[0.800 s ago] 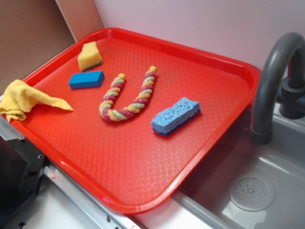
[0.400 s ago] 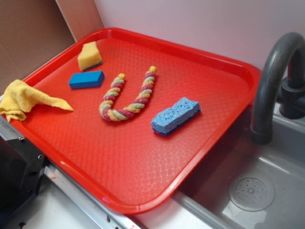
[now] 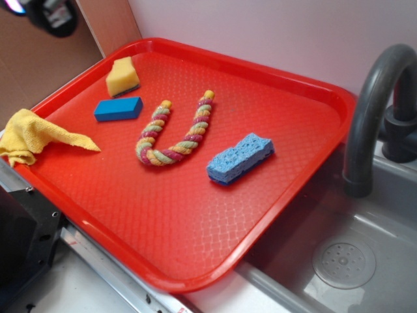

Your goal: Grab the blue sponge.

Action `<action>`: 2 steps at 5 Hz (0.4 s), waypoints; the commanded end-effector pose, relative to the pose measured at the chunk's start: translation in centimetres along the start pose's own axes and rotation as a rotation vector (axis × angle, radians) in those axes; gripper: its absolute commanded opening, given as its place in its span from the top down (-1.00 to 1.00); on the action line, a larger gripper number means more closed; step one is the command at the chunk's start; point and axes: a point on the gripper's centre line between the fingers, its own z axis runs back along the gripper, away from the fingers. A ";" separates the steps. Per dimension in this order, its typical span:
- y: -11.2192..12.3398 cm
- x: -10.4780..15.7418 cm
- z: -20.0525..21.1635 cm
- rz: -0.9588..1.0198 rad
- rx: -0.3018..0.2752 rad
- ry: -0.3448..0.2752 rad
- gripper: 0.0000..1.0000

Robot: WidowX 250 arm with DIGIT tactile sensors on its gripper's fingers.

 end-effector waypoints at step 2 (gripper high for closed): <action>-5.1 4.3 -6.7 0.109 -0.081 -0.016 -1.00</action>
